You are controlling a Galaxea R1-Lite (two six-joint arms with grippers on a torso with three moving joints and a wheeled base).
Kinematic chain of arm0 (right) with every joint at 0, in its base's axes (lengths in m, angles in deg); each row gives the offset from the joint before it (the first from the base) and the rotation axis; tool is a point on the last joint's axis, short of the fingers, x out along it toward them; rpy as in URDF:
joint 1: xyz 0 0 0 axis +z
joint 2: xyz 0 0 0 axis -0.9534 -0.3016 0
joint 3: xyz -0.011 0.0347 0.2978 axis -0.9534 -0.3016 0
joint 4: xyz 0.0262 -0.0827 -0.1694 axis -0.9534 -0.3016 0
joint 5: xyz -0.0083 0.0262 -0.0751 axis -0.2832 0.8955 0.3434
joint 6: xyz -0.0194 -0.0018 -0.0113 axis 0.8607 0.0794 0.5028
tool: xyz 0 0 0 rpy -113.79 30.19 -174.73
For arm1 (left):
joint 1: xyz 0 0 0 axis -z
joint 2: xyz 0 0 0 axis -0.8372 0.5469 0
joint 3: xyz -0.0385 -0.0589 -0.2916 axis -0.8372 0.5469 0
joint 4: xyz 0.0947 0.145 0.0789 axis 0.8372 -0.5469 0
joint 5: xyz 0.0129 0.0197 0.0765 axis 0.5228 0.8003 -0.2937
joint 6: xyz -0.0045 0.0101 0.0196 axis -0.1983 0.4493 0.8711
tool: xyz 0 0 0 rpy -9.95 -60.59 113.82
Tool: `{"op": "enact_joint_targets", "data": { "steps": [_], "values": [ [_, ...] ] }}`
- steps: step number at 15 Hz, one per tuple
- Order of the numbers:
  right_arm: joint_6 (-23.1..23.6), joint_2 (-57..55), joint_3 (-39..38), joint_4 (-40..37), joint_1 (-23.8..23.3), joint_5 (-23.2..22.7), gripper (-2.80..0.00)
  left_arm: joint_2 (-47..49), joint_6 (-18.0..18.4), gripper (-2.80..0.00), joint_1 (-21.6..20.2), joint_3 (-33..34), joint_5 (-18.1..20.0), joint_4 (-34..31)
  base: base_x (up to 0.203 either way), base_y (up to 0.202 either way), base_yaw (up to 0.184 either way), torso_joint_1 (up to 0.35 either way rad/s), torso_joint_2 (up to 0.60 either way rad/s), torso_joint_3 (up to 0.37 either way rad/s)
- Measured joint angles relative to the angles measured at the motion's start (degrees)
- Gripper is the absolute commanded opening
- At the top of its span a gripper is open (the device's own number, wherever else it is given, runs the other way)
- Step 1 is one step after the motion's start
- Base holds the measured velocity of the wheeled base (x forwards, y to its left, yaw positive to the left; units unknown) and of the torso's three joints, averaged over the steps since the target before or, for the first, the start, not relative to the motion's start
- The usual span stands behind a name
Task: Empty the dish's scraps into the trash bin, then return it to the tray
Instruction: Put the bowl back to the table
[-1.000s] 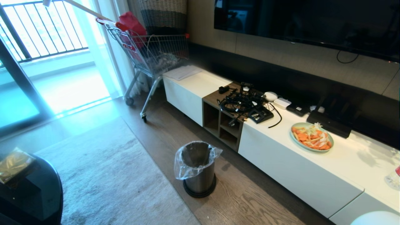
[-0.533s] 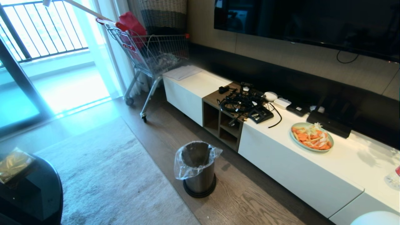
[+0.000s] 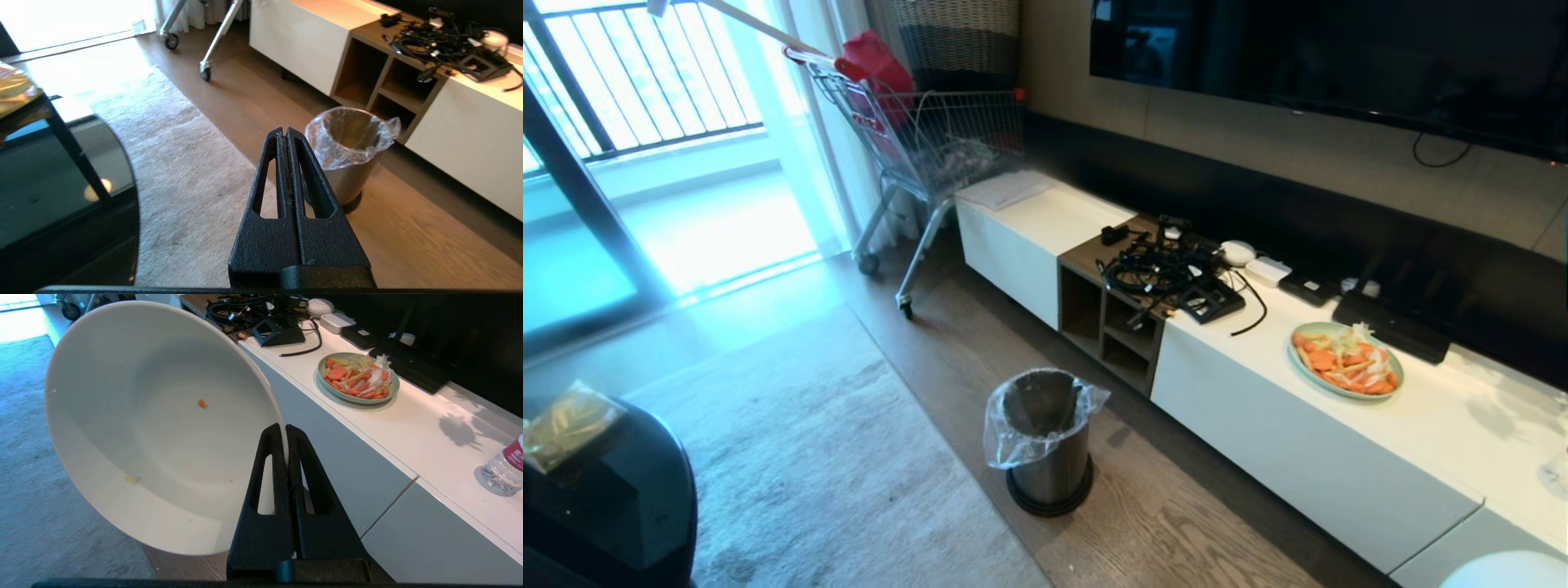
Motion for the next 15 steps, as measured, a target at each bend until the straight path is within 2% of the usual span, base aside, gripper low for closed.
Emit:
{"op": "enact_joint_targets", "data": {
  "steps": [15],
  "values": [
    [-0.01, 0.0, 0.0, 0.02, 0.0, -0.04, -2.8, 0.0, -0.02, -2.8, 0.0, 0.0, 0.0, -0.02, 0.0, -0.008, 0.167, 0.003, 0.0, 0.002]
  ]
}}
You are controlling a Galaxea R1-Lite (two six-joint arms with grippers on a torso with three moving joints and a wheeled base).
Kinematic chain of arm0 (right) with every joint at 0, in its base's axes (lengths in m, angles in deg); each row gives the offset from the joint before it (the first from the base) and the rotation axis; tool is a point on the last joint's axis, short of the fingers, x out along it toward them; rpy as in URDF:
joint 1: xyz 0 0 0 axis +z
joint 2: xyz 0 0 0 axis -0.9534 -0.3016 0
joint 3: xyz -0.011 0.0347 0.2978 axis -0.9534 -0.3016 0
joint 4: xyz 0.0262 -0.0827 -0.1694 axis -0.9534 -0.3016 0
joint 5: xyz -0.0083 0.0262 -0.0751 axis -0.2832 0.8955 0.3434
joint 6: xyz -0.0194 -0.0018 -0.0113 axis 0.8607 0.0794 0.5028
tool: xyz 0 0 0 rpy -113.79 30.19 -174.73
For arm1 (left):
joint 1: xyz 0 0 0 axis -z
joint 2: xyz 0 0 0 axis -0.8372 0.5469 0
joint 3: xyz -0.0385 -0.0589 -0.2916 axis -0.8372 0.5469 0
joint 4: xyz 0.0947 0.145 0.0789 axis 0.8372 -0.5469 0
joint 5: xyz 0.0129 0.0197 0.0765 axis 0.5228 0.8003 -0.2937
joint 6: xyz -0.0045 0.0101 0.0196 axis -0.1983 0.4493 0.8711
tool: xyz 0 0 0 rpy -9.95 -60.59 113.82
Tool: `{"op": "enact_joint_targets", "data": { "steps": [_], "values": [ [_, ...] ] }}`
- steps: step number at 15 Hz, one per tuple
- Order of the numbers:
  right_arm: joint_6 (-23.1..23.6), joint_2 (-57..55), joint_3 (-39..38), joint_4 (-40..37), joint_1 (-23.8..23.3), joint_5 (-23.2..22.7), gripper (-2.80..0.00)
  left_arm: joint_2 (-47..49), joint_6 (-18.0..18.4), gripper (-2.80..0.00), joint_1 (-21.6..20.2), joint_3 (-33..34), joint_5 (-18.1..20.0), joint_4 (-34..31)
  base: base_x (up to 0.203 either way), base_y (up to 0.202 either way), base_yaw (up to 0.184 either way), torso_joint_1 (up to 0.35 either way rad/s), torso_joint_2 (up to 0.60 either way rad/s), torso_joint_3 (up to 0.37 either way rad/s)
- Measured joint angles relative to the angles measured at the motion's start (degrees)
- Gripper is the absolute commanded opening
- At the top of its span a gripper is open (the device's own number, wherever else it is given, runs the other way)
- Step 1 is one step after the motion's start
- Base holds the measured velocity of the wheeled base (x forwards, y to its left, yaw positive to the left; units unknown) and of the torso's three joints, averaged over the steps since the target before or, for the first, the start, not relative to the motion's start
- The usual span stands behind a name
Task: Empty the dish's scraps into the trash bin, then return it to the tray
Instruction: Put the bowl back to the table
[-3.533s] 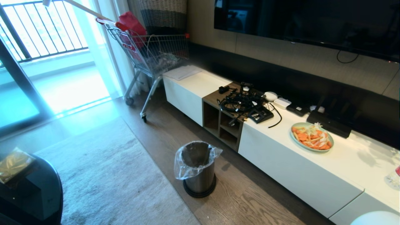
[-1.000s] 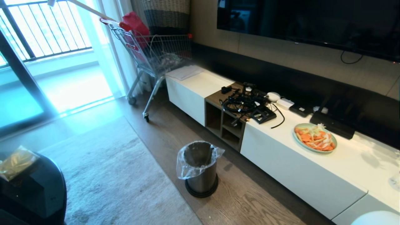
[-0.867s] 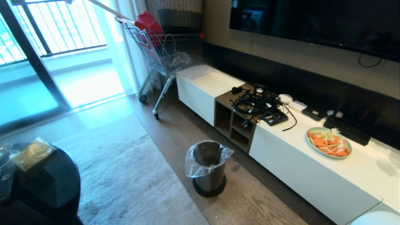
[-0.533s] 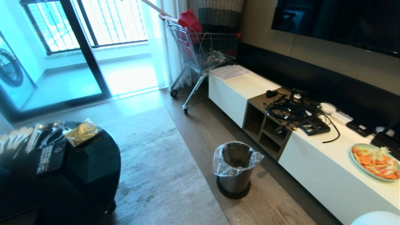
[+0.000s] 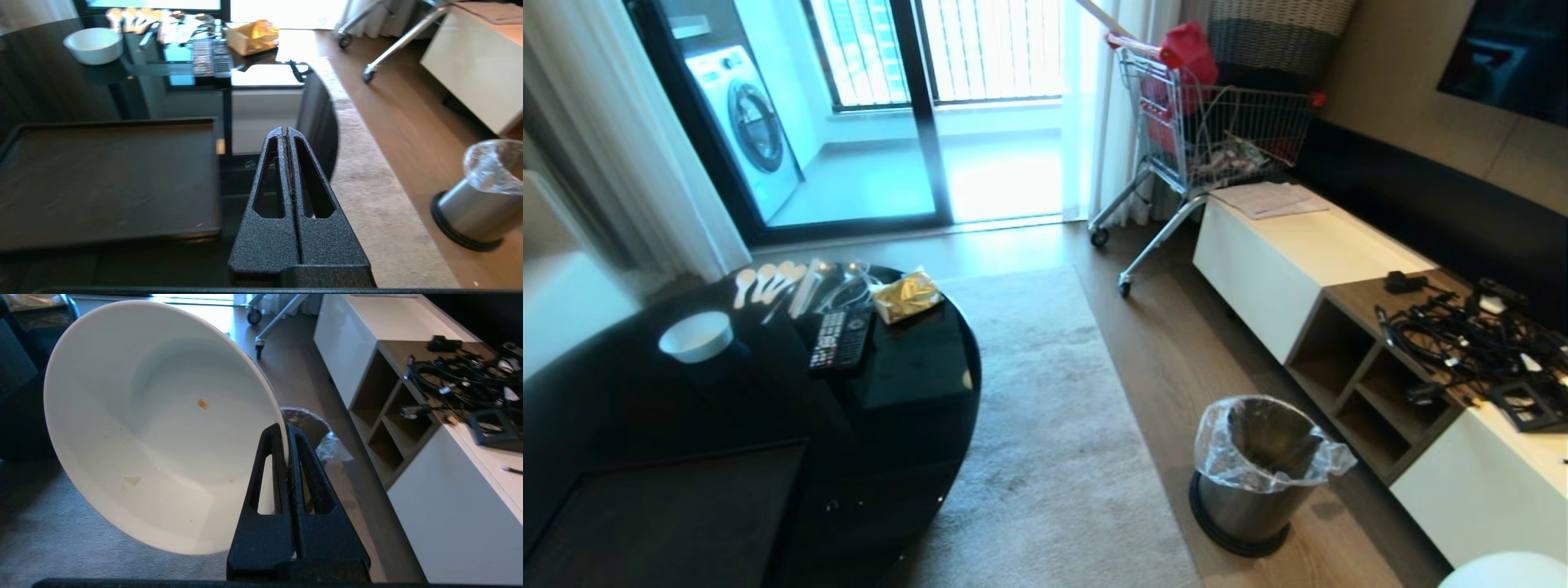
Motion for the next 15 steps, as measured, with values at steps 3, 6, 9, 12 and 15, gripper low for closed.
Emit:
{"op": "enact_joint_targets", "data": {
  "steps": [3, 6, 9, 12, 15],
  "values": [
    [-0.07, 0.0, 0.0, 0.02, 0.0, 0.01, -2.8, 0.0, 0.0, -2.8, 0.0, 0.0, -0.01, 0.0, 0.001, -0.012, 0.166, 0.0, 0.0, 0.002],
    [-0.06, 0.0, 0.0, 0.02, 0.0, 0.0, -2.8, 0.0, 0.02, -2.8, 0.0, 0.0, -0.02, 0.0, 0.002, -0.01, 0.168, -0.001, 0.0, 0.001],
    [-0.1, 0.0, 0.0, 0.02, 0.0, 0.0, -2.8, 0.0, 0.02, -2.8, 0.0, 0.0, -0.02, 0.0, 0.001, -0.011, 0.17, 0.004, 0.0, 0.004],
    [-0.1, 0.0, 0.0, 0.01, 0.0, 0.02, -2.8, 0.0, 0.02, -2.8, 0.0, 0.0, 0.0, 0.0, -0.001, -0.008, 0.168, 0.003, 0.0, 0.003],
    [-0.09, 0.0, 0.0, 0.02, 0.0, -0.01, -2.8, 0.0, 0.0, -2.8, 0.0, 0.0, 0.0, -0.01, 0.0, -0.012, 0.169, 0.001, 0.0, 0.0]
  ]
}}
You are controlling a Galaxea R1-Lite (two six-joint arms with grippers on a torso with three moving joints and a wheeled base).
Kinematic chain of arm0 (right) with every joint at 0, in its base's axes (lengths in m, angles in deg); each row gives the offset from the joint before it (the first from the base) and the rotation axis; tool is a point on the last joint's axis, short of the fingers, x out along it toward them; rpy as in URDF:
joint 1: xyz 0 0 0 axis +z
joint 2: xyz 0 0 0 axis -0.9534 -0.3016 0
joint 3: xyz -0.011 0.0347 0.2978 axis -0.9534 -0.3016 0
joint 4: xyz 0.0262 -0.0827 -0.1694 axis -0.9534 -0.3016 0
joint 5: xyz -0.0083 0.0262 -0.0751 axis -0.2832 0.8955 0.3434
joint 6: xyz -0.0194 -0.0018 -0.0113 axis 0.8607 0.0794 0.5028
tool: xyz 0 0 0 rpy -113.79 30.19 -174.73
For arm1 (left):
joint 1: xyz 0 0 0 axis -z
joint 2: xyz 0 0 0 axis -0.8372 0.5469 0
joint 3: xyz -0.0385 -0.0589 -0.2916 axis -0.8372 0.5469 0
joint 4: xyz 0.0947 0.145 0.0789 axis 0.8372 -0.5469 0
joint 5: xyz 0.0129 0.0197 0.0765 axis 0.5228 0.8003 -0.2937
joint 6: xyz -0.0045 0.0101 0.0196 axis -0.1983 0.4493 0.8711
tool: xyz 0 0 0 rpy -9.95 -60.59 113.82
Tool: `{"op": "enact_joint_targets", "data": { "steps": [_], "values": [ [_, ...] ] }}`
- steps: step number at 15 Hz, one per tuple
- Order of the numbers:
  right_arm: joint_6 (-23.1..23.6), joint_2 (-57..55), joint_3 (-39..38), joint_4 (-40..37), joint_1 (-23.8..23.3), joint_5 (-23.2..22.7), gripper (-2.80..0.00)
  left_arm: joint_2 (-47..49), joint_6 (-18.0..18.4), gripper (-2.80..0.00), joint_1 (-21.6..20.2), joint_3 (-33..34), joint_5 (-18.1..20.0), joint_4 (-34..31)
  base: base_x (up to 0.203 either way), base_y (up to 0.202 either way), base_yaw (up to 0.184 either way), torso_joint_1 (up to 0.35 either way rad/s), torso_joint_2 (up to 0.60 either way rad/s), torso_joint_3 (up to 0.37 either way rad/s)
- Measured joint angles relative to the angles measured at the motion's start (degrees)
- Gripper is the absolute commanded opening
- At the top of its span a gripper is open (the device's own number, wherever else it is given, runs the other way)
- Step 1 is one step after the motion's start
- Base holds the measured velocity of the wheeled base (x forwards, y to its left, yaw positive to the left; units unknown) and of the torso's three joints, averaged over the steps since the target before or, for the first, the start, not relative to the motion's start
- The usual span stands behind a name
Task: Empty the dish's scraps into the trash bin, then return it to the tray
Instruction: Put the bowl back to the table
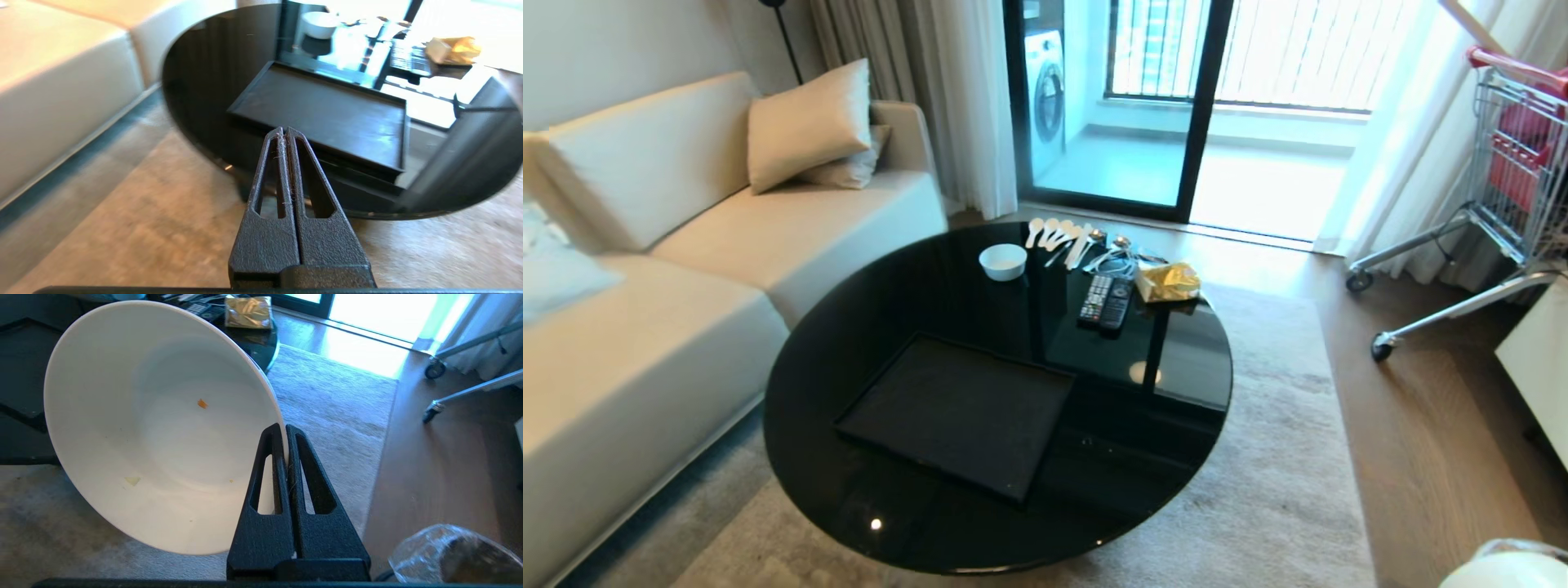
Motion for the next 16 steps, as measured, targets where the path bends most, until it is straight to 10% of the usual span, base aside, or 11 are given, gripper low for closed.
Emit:
{"op": "enact_joint_targets", "data": {
  "steps": [8, 16],
  "values": [
    [0.1, 0.0, 0.0, -0.02, 0.0, -0.02, -2.8, 0.0, 0.02, -2.8, 0.0, 0.0, 0.0, 0.01, 0.0, -0.009, 0.154, 0.002, 0.0, 0.001],
    [0.1, 0.0, 0.0, 0.02, 0.0, -0.01, -2.8, 0.0, 0.02, -2.8, 0.0, 0.0, 0.0, 0.01, 0.0, 0.0, 0.0, 0.0, 0.0, 0.0]
  ]
}}
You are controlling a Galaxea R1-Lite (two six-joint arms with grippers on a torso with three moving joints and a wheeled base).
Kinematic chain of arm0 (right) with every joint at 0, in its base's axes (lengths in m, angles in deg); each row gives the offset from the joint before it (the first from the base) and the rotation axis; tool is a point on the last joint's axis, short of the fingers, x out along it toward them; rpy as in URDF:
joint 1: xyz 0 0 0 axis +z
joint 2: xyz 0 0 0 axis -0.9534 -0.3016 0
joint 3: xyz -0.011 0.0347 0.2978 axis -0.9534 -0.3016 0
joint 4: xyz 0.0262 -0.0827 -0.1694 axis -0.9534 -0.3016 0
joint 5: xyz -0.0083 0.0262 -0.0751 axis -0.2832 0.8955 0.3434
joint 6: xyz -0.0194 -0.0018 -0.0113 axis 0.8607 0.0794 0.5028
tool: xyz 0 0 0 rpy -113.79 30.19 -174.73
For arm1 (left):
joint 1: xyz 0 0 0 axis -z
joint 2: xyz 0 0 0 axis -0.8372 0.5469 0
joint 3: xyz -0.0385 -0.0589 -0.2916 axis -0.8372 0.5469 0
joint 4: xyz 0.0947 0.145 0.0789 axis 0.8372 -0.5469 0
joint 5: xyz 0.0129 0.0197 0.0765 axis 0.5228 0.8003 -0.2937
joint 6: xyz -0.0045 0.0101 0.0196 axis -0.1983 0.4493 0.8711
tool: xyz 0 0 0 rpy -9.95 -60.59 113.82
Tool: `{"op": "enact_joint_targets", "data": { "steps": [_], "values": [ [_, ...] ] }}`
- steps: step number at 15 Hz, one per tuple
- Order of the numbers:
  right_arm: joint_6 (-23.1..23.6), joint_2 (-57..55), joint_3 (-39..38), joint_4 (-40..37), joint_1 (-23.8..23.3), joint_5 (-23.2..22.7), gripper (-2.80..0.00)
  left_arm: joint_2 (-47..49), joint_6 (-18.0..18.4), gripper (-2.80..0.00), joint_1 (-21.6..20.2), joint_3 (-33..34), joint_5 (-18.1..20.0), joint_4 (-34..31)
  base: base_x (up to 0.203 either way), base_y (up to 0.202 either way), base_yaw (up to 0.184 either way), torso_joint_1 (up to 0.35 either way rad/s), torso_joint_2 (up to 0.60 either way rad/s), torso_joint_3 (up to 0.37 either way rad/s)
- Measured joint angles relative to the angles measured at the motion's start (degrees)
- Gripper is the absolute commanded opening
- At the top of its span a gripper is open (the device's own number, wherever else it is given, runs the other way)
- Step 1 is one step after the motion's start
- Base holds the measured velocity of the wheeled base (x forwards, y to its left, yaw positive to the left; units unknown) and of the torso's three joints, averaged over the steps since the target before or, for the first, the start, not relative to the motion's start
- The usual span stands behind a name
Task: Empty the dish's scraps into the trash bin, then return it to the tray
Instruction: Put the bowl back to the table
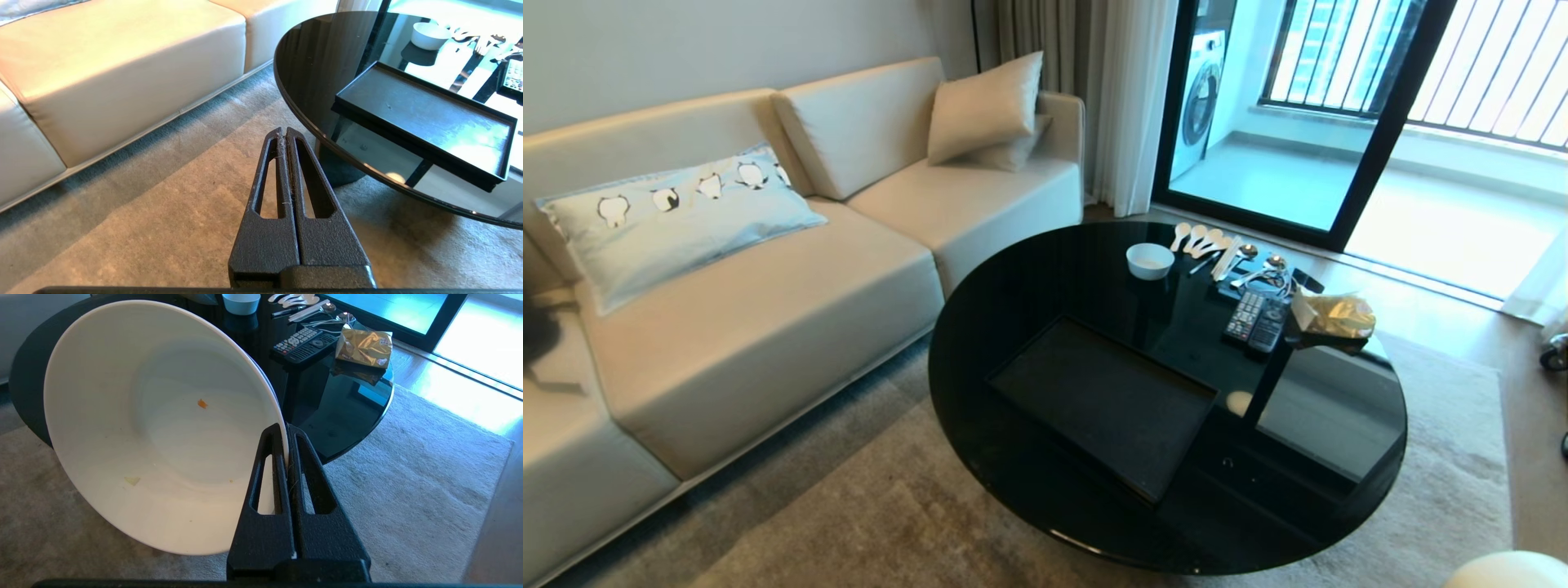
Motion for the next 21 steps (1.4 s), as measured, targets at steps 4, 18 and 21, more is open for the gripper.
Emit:
{"op": "enact_joint_targets", "data": {
  "steps": [4, 18, 21],
  "values": [
    [0.0, 0.0, 0.0, -0.05, -0.02, -0.01, -2.8, 0.0, 0.0, -2.8, 0.0, 0.0, 0.0, 0.0, 0.001, 0.086, -0.009, 0.001, 0.0, 0.002],
    [0.0, 0.0, 0.0, -0.05, -0.04, -0.03, -2.8, 0.0, -0.02, -2.8, 0.02, 0.0, -0.04, 0.0, 0.0, 0.095, -0.001, 0.001, 0.0, 0.002],
    [-0.02, 0.0, 0.0, 0.0, 0.0, -0.06, -2.8, 0.0, -0.02, -2.8, 0.0, 0.0, -0.02, 0.0, 0.069, 0.0, 0.001, 0.0, 0.0, 0.003]
  ]
}}
